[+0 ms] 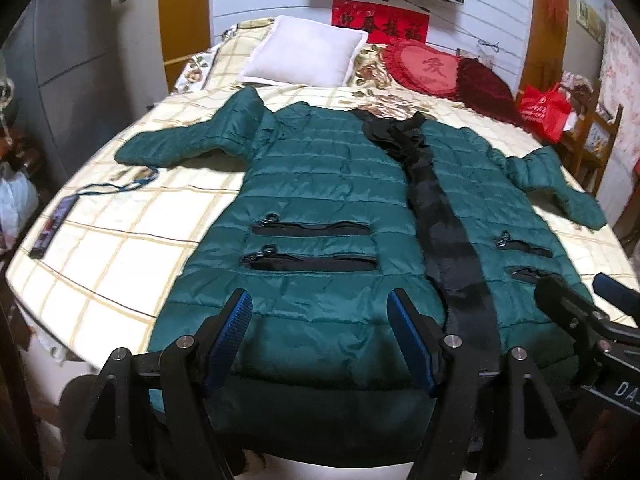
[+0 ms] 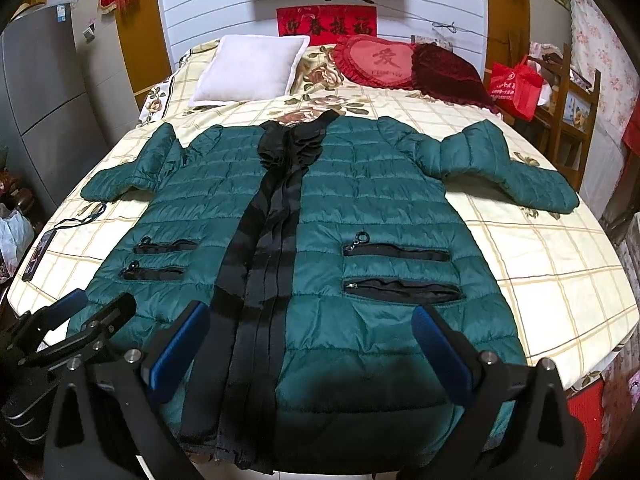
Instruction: Fold large clothes
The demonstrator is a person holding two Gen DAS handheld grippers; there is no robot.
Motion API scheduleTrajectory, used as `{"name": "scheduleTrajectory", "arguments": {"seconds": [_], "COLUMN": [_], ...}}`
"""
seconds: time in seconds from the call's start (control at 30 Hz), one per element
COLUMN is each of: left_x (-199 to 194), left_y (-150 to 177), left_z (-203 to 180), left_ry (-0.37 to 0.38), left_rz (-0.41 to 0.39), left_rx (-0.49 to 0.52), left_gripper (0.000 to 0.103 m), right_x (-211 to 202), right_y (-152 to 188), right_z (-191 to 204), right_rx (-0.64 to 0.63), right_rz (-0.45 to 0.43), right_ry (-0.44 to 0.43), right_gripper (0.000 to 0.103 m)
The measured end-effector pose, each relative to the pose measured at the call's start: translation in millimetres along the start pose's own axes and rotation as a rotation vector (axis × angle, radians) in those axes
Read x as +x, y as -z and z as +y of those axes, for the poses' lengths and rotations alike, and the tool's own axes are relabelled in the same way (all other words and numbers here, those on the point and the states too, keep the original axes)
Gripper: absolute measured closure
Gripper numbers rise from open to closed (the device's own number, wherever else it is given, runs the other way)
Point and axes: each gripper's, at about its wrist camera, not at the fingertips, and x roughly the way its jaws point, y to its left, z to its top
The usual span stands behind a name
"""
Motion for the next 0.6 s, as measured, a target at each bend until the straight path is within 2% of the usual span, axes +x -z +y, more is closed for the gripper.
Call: {"name": "scheduleTrajectory", "arguments": {"seconds": [0.1, 0.6], "left_x": [-0.3, 7.8], "left_y": [-0.3, 1.5], "left_z": [0.1, 3.8], "left_ry": [0.025, 0.039], "left_rz": [-0.003, 0.004], "left_rx": [-0.001, -0.015], "left_gripper": [0.062, 0.062], "right_x": [1.5, 13.5], "right_y": [0.4, 0.2], "right_z": [-0.2, -2.6], "right_rx": [-0.005, -0.015], "right_rz": [-0.007, -0.020], "right_ry": [0.003, 0.018], "right_gripper": [0.001, 0.001]}}
